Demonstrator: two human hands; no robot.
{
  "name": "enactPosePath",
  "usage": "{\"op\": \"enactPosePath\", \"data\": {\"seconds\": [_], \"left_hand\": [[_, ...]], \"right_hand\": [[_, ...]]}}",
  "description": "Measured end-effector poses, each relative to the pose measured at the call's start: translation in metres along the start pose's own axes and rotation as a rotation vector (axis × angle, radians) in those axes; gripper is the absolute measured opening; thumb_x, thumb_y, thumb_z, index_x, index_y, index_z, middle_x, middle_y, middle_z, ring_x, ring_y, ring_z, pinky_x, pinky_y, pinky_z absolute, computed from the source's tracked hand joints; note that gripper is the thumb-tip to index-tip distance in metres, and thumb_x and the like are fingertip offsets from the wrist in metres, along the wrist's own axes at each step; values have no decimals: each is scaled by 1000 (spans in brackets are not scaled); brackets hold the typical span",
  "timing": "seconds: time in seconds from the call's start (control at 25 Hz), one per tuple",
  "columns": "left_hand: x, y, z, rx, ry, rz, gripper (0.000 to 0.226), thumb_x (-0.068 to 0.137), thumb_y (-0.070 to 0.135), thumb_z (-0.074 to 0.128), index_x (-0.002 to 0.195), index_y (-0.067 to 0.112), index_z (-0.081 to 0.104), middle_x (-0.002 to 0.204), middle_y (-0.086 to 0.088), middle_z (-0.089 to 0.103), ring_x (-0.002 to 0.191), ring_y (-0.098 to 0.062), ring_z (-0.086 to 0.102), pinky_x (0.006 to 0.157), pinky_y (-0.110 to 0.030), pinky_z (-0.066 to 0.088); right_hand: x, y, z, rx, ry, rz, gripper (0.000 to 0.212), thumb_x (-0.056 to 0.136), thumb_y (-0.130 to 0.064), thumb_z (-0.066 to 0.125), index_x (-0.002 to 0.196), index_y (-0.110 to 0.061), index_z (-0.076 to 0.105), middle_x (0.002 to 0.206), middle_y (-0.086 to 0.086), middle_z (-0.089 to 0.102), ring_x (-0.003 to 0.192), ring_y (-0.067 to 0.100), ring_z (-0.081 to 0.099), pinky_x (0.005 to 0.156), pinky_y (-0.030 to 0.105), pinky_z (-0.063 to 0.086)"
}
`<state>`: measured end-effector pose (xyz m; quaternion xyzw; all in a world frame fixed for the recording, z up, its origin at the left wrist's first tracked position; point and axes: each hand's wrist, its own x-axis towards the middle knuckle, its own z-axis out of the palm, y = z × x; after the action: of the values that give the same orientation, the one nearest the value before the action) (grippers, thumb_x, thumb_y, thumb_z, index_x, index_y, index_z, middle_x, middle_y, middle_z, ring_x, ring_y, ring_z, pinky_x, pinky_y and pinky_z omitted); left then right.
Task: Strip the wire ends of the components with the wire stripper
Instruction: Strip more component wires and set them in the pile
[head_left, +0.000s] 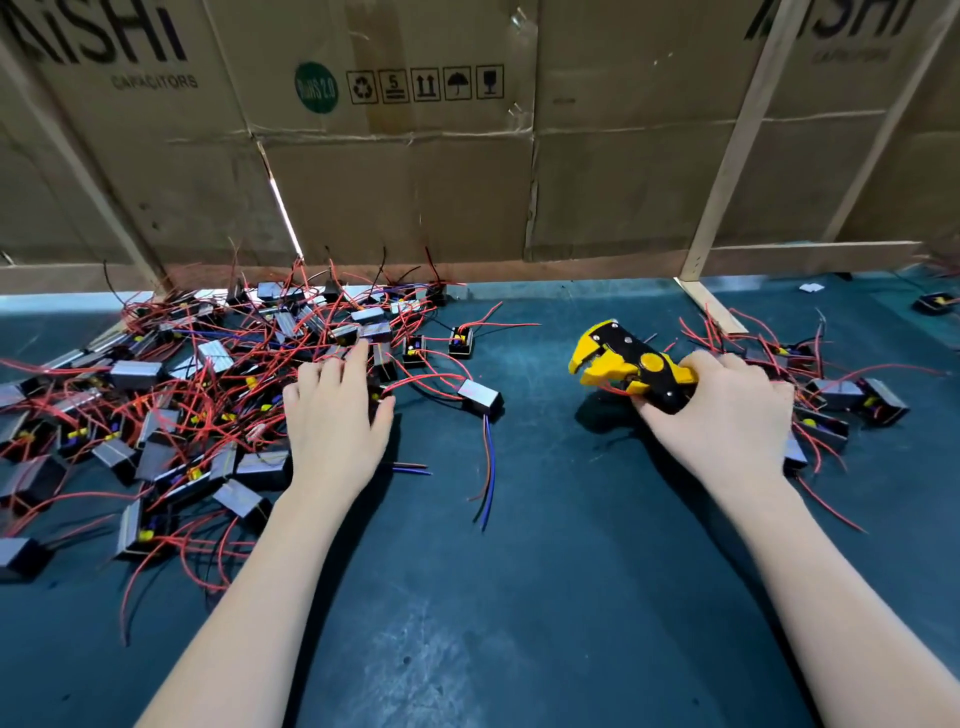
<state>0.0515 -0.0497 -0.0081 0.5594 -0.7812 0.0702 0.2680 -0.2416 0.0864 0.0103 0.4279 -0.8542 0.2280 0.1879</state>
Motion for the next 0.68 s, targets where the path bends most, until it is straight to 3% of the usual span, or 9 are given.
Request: {"op": "enactPosePath", "data": {"seconds": [0.12, 0.2, 0.24, 0.36, 0.48, 0.56, 0.68], "left_hand": [[-3, 1, -1, -69, 8, 37, 25, 82, 18, 74, 106, 12, 71, 99, -12, 61, 101, -36, 48, 81, -42, 34], [-5, 3, -4, -91, 26, 45, 14, 80, 12, 74, 94, 13, 71, 92, -9, 63, 97, -35, 52, 79, -42, 34], [-5, 5, -6, -98, 50, 61, 11, 80, 10, 74, 89, 14, 71, 88, -7, 63, 94, -34, 54, 78, -42, 34], [-7, 13, -15, -185, 174, 180, 9, 80, 8, 76, 83, 14, 71, 81, -2, 66, 84, -32, 58, 74, -40, 37], [-11, 29, -25, -393, 193, 463, 3, 85, 9, 71, 87, 10, 71, 86, -1, 66, 83, -28, 57, 75, -38, 43], [-20, 45, -28, -505, 58, 605, 7, 84, 7, 68, 89, 8, 73, 88, -1, 66, 84, -26, 57, 77, -36, 47], [-33, 62, -27, -547, -209, 707, 22, 79, -2, 59, 89, 10, 75, 89, 0, 67, 88, -24, 59, 78, -38, 50]], "right_hand": [[0, -10, -7, 371, -16, -25, 27, 66, -33, 78, 79, -17, 61, 79, 2, 63, 82, 26, 59, 79, 36, 44], [-2, -16, -11, 613, -61, 16, 23, 63, -31, 77, 75, -20, 61, 69, -6, 60, 68, 6, 54, 69, 12, 39], [-4, -19, -13, 705, -101, 43, 21, 61, -30, 74, 73, -20, 61, 64, -8, 58, 62, 1, 50, 62, 8, 36], [-7, -26, -14, 932, -321, 76, 11, 66, -16, 73, 71, -20, 64, 61, -9, 61, 59, 2, 49, 63, 17, 41], [-8, -24, -10, 680, -430, -47, 13, 67, -19, 76, 72, -21, 64, 66, -6, 62, 68, 12, 54, 68, 30, 42], [-10, -25, -8, 432, -424, -138, 18, 64, -28, 77, 77, -25, 65, 74, -7, 66, 78, 18, 59, 72, 30, 45], [-11, -26, -5, 357, -381, -90, 23, 64, -32, 77, 83, -26, 65, 78, -4, 67, 85, 24, 60, 77, 31, 46]]}}
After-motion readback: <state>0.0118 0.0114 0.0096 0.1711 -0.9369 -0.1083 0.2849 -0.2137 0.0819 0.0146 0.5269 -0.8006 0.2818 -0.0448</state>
